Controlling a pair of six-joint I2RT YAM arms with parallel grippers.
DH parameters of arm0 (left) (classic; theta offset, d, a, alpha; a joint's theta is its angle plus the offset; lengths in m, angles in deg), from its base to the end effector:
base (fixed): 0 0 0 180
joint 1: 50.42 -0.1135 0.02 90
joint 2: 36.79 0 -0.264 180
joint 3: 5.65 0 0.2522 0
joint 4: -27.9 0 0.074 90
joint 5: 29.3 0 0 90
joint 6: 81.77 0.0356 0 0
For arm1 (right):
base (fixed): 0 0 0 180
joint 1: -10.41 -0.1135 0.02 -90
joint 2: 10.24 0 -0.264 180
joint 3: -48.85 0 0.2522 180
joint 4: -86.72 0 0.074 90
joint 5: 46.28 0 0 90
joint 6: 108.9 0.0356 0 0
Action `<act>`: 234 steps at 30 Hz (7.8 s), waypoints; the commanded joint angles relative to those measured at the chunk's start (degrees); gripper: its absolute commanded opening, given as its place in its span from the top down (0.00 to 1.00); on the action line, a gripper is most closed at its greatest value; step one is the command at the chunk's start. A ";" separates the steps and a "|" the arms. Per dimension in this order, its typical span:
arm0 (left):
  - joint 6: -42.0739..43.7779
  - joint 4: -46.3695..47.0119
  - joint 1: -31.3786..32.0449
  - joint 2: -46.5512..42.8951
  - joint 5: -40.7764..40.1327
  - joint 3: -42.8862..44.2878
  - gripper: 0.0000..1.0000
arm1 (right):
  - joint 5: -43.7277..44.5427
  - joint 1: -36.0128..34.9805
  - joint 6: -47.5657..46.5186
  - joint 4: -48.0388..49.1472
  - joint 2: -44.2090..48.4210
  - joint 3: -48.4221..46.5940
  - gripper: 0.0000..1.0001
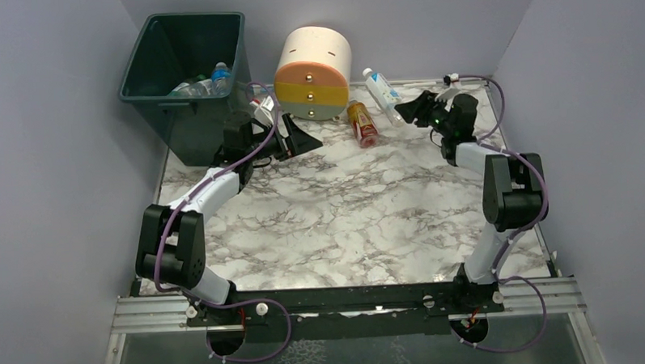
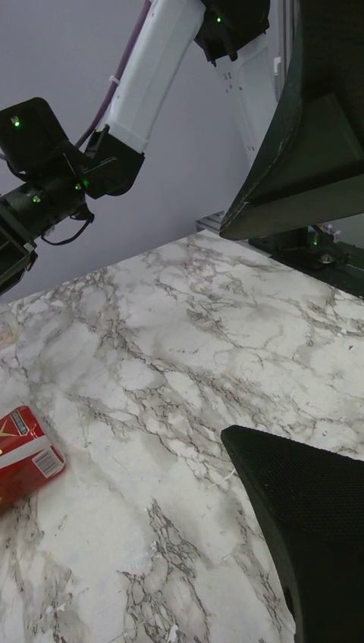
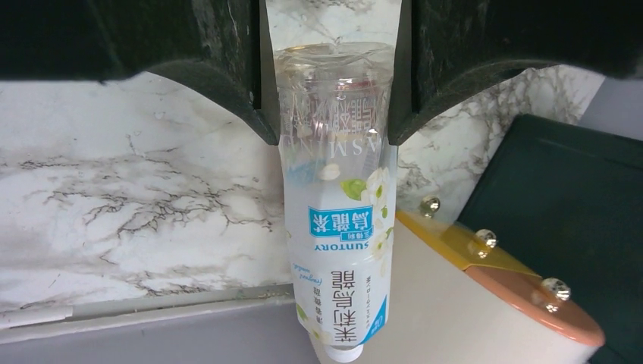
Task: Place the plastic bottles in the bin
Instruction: Pick up the plastic bottle from the corner of the board, then place the plastic bottle in the trash bin.
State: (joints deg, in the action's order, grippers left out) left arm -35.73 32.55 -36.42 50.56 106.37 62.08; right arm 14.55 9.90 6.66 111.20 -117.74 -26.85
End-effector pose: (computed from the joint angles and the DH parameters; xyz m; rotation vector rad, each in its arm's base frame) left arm 0.3246 -0.1072 0.2670 0.1023 1.9953 -1.4074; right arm 0.4178 0.0211 0.2190 -0.0112 1.7422 0.7675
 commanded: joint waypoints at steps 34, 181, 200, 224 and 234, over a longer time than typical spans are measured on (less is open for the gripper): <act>-2.53 4.26 0.41 -2.56 0.73 -1.69 0.01 | -11.25 0.17 18.39 14.59 11.47 20.12 0.55; -11.11 8.23 10.31 -16.30 -27.79 -0.84 0.31 | 6.32 -26.94 30.72 2.74 45.37 30.31 0.01; -12.01 3.43 -7.32 -4.94 -20.50 23.07 0.28 | 6.63 -25.86 27.29 -9.70 53.92 33.77 0.01; -23.01 8.74 -35.44 8.55 -14.92 41.23 0.26 | 5.20 -25.85 26.14 -12.82 54.41 34.33 0.01; -19.29 8.29 -36.49 13.14 -12.88 42.81 0.21 | 4.15 -25.83 26.86 -11.81 52.28 33.45 0.01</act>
State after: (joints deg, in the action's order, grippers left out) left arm -56.83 38.92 -72.60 62.32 90.72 103.24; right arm 20.10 -16.20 33.91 99.64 -64.95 8.15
